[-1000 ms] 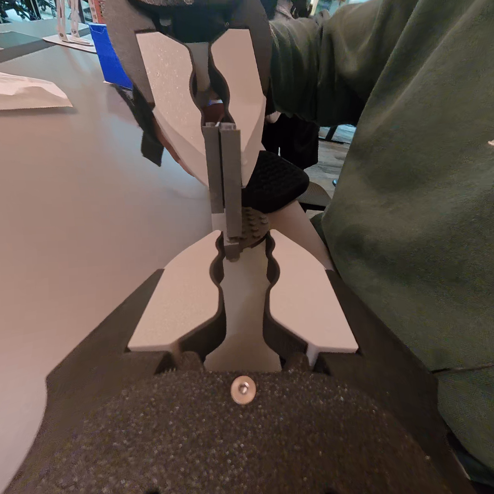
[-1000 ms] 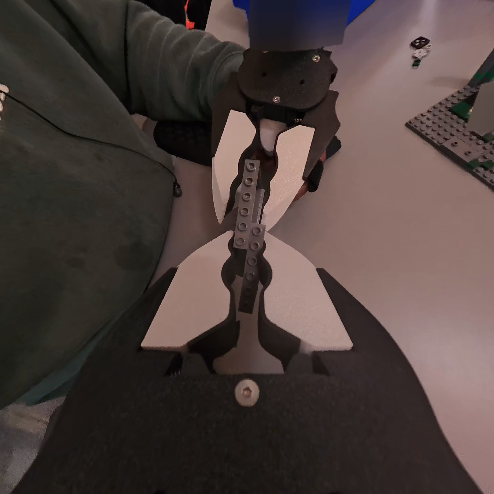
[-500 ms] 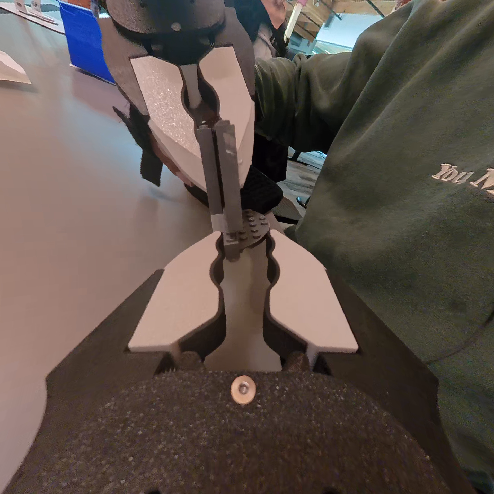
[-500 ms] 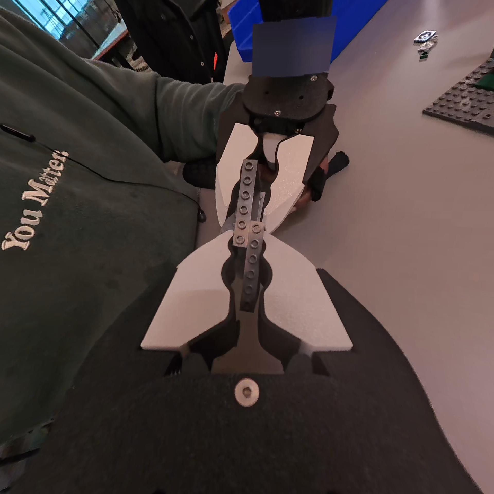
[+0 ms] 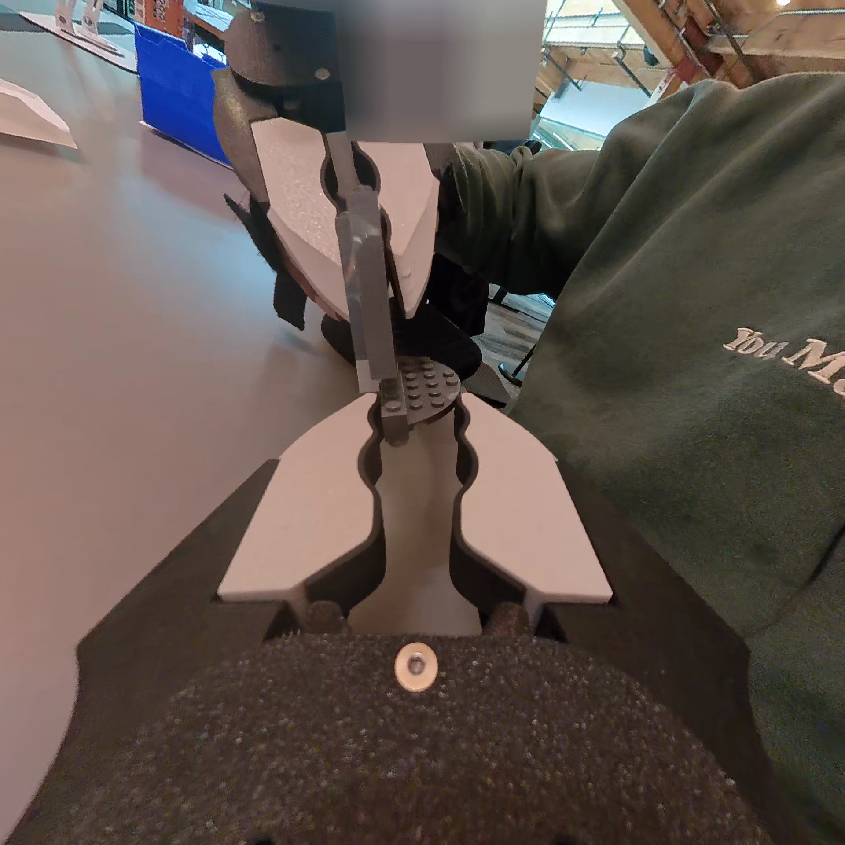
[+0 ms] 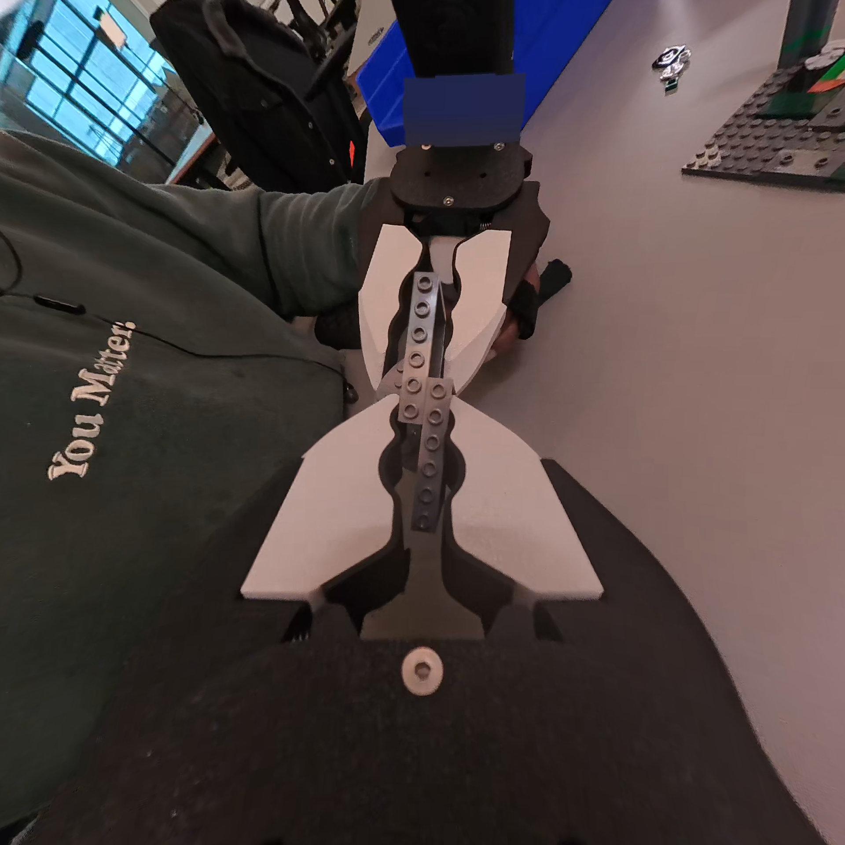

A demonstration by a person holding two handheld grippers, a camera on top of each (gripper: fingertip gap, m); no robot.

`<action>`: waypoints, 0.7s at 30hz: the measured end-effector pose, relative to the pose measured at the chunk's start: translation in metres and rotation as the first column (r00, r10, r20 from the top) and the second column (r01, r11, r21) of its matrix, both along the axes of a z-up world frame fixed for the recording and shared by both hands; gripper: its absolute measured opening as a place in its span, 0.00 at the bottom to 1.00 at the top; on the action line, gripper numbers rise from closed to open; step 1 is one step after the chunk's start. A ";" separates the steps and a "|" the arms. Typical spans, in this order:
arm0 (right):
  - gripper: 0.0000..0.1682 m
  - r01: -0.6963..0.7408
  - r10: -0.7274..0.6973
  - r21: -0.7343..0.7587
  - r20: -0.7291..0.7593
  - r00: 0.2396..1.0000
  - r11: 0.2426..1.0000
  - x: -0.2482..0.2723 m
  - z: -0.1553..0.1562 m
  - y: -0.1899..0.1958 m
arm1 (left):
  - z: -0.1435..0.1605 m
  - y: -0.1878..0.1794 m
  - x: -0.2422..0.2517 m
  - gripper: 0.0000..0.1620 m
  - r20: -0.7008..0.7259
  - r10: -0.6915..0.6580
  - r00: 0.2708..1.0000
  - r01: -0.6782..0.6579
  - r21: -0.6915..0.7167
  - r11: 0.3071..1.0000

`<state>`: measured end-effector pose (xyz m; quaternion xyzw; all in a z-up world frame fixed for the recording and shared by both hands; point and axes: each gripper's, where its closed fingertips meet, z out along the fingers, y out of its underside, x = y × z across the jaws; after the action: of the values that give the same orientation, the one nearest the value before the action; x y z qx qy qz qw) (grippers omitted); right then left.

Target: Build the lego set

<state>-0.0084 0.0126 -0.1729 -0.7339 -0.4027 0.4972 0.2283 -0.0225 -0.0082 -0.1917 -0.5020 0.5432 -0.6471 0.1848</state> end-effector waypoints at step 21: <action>0.07 -0.025 0.037 -0.088 0.133 0.990 0.996 -0.005 0.017 0.009 | 0.020 0.007 -0.006 0.18 0.083 0.003 0.997 0.008 -0.136 0.991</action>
<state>-0.0135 0.0216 -0.1557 -0.7685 -0.4068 0.4668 0.1611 -0.0290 -0.0014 -0.1718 -0.4854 0.4902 -0.7033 0.1717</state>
